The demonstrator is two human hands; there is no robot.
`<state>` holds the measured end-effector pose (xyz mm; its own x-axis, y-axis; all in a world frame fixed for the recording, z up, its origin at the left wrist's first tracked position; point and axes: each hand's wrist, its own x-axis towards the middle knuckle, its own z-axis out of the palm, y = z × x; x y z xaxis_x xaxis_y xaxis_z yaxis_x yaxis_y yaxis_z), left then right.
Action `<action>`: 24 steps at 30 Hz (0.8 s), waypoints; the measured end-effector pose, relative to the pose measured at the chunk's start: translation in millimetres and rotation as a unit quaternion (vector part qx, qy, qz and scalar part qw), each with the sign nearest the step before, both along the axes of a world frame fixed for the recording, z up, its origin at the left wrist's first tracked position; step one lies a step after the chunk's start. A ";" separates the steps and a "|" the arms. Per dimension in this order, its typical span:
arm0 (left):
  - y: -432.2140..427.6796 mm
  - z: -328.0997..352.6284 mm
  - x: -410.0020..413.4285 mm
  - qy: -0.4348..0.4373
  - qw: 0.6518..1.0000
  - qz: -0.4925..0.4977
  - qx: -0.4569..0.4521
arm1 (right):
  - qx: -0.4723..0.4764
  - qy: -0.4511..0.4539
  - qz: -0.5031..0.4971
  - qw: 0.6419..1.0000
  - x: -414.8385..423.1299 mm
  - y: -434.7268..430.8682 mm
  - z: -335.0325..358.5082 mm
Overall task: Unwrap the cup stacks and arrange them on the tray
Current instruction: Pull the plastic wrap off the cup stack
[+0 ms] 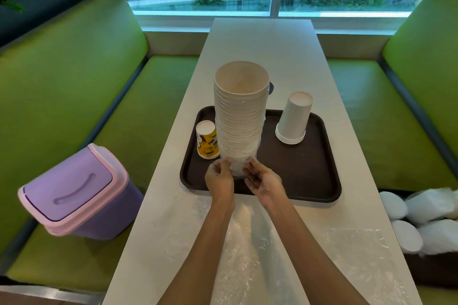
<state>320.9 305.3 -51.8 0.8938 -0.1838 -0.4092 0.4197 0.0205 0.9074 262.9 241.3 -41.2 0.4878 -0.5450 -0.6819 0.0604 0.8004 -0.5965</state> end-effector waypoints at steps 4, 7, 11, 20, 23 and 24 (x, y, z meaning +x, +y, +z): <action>-5.2 -4.6 4.7 -0.009 0.999 -0.005 0.035 | -0.009 0.030 -0.002 0.999 3.8 -2.8 -7.4; -6.4 -12.1 7.2 -0.004 0.997 -0.021 0.077 | 0.030 0.028 -0.016 0.999 7.5 -4.7 -17.3; -9.1 -13.1 10.8 0.005 0.995 -0.038 0.094 | 0.045 0.033 -0.018 0.998 13.6 -10.2 -22.7; 1.4 -10.3 23.6 0.017 0.999 -0.002 0.030 | -0.054 0.046 -0.028 0.997 10.2 -17.9 -13.9; -3.9 0.1 27.0 0.021 1.000 -0.008 -0.014 | -0.088 0.046 -0.039 0.994 12.1 -24.7 -7.9; -6.6 3.4 27.4 0.026 0.999 -0.011 -0.021 | -0.088 0.047 -0.032 0.994 13.8 -26.0 -6.2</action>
